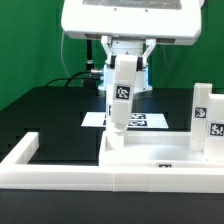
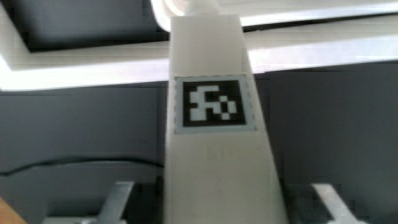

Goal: Assemble desk

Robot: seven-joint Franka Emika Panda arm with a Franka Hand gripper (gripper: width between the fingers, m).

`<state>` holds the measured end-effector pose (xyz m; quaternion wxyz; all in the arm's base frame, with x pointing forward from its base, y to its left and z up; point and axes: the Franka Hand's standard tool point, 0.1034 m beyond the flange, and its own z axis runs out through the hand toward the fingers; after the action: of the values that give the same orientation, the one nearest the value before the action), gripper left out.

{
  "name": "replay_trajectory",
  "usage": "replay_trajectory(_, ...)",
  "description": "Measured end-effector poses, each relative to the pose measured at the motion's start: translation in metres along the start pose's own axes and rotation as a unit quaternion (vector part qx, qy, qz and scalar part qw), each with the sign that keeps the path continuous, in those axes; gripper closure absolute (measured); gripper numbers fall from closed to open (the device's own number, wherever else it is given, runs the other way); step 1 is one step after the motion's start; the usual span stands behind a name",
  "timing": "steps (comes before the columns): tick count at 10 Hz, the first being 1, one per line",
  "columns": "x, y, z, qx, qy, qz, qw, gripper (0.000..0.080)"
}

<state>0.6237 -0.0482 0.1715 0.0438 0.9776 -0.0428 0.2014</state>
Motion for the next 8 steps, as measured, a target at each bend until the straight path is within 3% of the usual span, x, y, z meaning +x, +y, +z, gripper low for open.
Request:
replay_trajectory(3,-0.001,-0.001,0.001,0.000,-0.002,0.005,1.000,0.0511)
replay_trajectory(5,0.001,0.013,0.002,-0.001,0.000,-0.016,1.000,0.0511)
replay_trajectory(8,-0.004,0.022,0.009,0.000,-0.005,-0.009,1.000,0.0511)
